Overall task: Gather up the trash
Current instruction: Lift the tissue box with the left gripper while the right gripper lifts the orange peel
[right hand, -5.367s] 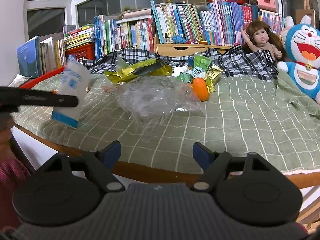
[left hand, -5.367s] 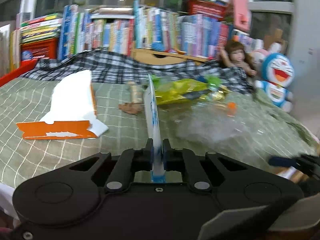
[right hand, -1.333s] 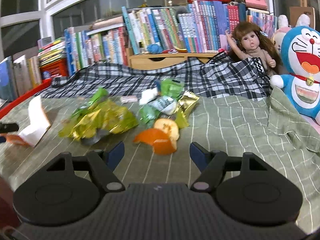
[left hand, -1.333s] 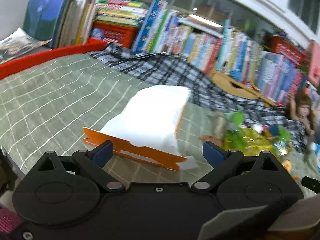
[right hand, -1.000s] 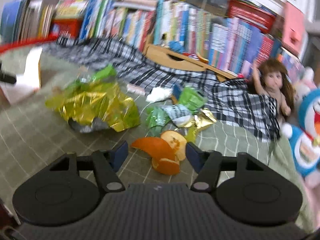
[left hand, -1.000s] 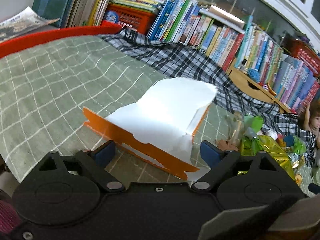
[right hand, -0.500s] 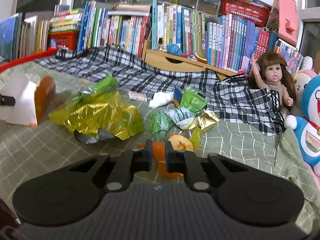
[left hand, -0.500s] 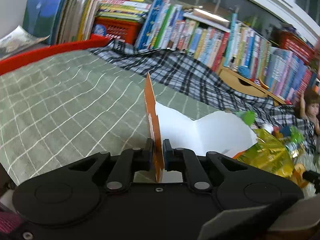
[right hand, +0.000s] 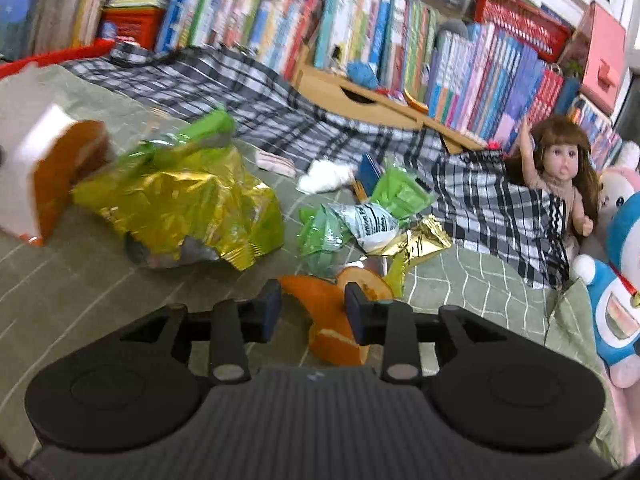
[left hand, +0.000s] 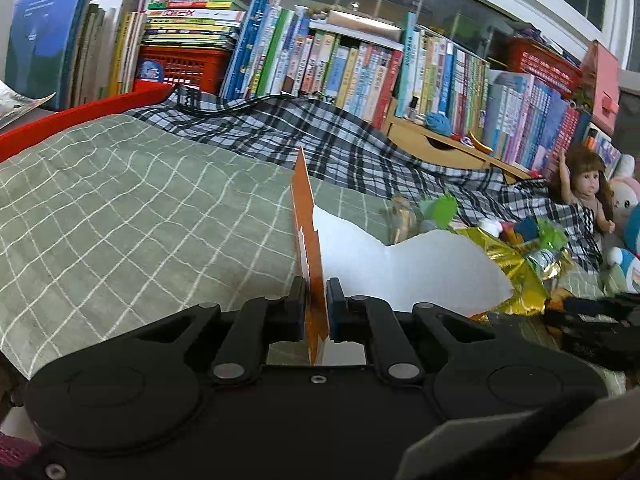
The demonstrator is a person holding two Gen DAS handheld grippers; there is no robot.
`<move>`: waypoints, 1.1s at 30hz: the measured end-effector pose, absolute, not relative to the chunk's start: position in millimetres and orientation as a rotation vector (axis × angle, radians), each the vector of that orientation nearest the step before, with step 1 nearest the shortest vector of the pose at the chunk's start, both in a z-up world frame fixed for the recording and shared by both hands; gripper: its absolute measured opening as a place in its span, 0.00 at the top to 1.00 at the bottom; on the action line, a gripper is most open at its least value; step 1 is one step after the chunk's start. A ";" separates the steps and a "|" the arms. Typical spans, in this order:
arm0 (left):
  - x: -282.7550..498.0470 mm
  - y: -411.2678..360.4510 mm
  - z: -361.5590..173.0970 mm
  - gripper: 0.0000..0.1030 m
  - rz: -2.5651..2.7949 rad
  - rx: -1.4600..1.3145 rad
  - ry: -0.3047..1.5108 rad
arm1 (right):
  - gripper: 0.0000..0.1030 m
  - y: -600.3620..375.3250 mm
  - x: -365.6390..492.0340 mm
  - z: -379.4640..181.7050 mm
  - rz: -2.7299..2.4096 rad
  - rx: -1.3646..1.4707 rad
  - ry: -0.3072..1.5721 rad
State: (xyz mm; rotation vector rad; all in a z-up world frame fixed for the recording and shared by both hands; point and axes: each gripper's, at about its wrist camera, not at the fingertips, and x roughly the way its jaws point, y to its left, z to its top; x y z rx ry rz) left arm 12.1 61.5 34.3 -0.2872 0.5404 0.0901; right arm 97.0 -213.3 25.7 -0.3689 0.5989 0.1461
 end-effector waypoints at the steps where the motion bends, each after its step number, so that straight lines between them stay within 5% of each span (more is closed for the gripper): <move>1: 12.1 60.0 34.2 0.90 0.083 -0.286 0.543 | 0.66 -214.4 99.3 27.3 0.137 -0.349 0.597; 3: 11.6 57.6 34.3 0.90 0.070 -0.285 0.543 | 0.83 -218.8 98.7 33.3 0.134 -0.295 0.586; 6: 10.5 55.1 37.2 0.91 0.057 -0.277 0.534 | 0.90 -225.7 88.6 42.5 0.141 -0.240 0.550; 14: 5.1 48.8 49.8 0.90 0.010 -0.276 0.510 | 0.93 -251.6 71.0 69.9 0.194 -0.085 0.513; 18: 3.5 44.3 46.8 0.83 -0.004 -0.252 0.518 | 0.74 -257.2 71.1 67.8 0.164 -0.111 0.523; 20: 2.0 43.5 43.9 0.71 -0.007 -0.245 0.523 | 0.50 -264.0 69.6 63.2 0.166 -0.085 0.537; 22: 1.2 43.3 40.9 0.49 -0.015 -0.237 0.525 | 0.43 -267.7 65.8 56.0 0.186 -0.079 0.556; 28: 7.2 37.1 26.5 0.39 -0.020 -0.207 0.554 | 0.39 -258.6 62.1 28.8 0.196 -0.147 0.600; 30: 12.5 34.4 21.0 0.41 -0.017 -0.215 0.570 | 0.41 -254.8 64.4 22.4 0.187 -0.160 0.600; 31: 14.9 33.4 18.4 0.49 -0.013 -0.217 0.581 | 0.66 -253.2 66.6 20.0 0.180 -0.161 0.607; 33: 17.1 32.0 16.0 0.81 0.015 -0.214 0.600 | 0.82 -253.2 65.4 19.9 0.174 -0.145 0.602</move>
